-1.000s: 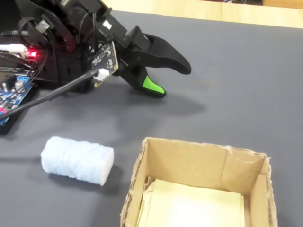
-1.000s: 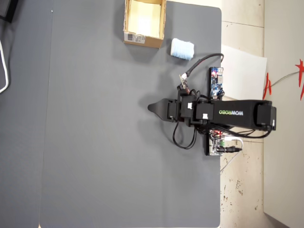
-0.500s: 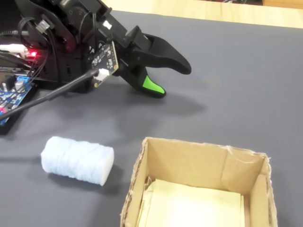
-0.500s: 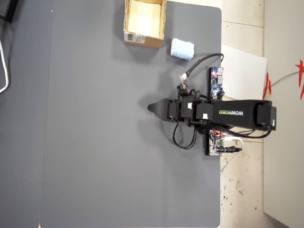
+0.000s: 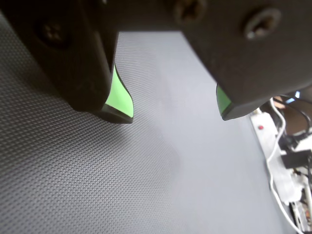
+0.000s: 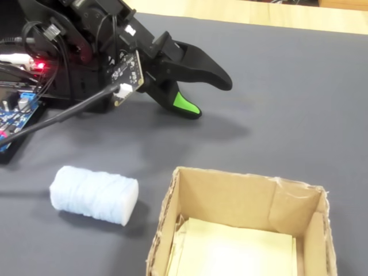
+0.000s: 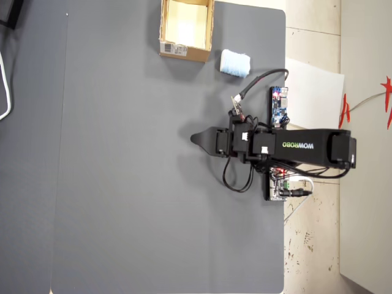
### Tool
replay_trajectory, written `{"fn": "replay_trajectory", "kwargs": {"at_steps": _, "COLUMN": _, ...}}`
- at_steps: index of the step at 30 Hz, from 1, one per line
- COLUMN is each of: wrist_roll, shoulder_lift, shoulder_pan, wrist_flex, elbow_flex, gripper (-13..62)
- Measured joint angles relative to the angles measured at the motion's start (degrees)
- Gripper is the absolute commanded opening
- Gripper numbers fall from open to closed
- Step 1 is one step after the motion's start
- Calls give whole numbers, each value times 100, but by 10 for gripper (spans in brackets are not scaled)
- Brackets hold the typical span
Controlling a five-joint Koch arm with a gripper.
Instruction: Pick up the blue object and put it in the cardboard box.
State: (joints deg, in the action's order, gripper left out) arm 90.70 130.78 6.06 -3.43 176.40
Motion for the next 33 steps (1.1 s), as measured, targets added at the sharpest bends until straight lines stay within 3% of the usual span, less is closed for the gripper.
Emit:
{"fn": "replay_trajectory", "kwargs": {"at_steps": 11, "wrist_roll": -466, "shoulder_lift": 0, "shoulder_pan": 176, "wrist_flex": 105, "elbow_flex": -123, "gripper": 336}}
{"fn": "replay_trajectory", "kwargs": {"at_steps": 26, "wrist_roll": -2689, "shoulder_lift": 0, "shoulder_pan": 1187, "wrist_flex": 3375, "elbow_flex": -2197, "gripper": 330}}
{"fn": "replay_trajectory", "kwargs": {"at_steps": 33, "wrist_roll": -4096, "shoulder_lift": -211, "shoulder_pan": 2426, "wrist_flex": 4975, "elbow_flex": -4069, "gripper": 329}}
